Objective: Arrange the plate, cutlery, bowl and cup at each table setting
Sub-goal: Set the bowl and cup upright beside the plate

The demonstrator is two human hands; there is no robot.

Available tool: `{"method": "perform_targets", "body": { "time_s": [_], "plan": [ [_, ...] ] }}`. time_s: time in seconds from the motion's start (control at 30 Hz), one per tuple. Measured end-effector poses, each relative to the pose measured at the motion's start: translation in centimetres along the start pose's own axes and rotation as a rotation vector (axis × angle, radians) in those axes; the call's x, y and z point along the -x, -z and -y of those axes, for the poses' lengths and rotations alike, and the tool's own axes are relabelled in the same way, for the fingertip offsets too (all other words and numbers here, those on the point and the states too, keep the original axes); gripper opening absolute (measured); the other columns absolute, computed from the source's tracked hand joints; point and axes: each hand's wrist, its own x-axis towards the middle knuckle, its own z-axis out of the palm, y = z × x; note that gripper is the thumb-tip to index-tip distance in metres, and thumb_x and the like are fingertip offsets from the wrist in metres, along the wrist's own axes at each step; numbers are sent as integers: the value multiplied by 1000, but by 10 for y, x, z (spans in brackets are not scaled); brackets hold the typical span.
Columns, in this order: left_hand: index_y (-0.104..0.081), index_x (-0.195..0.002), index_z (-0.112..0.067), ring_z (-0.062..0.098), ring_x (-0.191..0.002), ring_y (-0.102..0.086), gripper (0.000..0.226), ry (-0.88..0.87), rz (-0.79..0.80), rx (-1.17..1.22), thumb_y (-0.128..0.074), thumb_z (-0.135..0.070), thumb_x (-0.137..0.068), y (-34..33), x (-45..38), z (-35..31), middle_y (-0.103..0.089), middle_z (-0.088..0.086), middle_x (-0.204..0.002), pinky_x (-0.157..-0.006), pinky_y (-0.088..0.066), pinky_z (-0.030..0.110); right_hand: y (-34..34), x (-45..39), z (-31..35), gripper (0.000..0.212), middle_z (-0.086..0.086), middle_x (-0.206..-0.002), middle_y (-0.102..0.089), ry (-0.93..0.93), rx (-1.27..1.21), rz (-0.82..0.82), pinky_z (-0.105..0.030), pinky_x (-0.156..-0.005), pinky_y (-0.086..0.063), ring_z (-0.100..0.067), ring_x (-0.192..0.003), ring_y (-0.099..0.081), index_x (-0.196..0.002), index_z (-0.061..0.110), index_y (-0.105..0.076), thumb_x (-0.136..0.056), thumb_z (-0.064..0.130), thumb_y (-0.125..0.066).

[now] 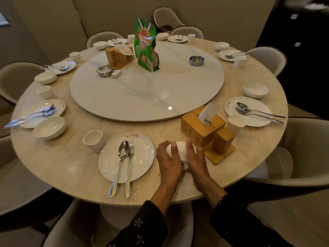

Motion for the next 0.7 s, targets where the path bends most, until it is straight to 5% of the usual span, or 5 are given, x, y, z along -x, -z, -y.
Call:
{"method": "perform_targets", "body": {
  "time_s": [0.13,0.23,0.37,0.57,0.7],
  "plan": [
    [-42,-126,-24,18,-94,-59,38,298,-33,219,-39,-49,-98,9,-6,-14,-55,4,-115,-69,-54,27,-6,12,-6,77,-7,-129,-48,285,77,0,-12,-64,-48,-20,-108,-56,-134,15,-34,-79,66,-50],
    [-53,-119,-12,23,-95,-58,32,463,6,393,-44,-35,-99,23,-16,-10,-58,14,-112,-86,-53,38,-3,13,-12,91,0,-132,-43,443,108,56,-4,-72,-44,-13,-114,-49,-135,14,-34,-72,78,-46],
    [-54,-129,-4,37,-119,-53,40,347,-36,301,-44,-25,-96,38,-12,10,-54,21,-132,-104,-46,49,-3,10,-18,73,1,-135,-42,297,77,203,-23,-88,-47,-17,-120,-47,-141,23,-28,-86,71,-31],
    [-40,-145,-21,18,-134,-41,42,142,-20,145,-39,-19,-103,44,-11,15,-44,-2,-146,-114,-35,41,-2,-7,-21,38,-16,-112,-57,47,184,188,-19,-46,-44,-21,-79,-55,-129,14,-49,-104,34,-29],
    [-45,-142,-18,20,-127,-49,42,220,-77,119,-45,-27,-100,35,-9,22,-53,1,-137,-109,-41,42,1,-7,-21,35,-11,-126,-58,199,273,79,-34,-80,-51,-23,-107,-56,-131,14,-50,-103,23,-32]
  ]
}}
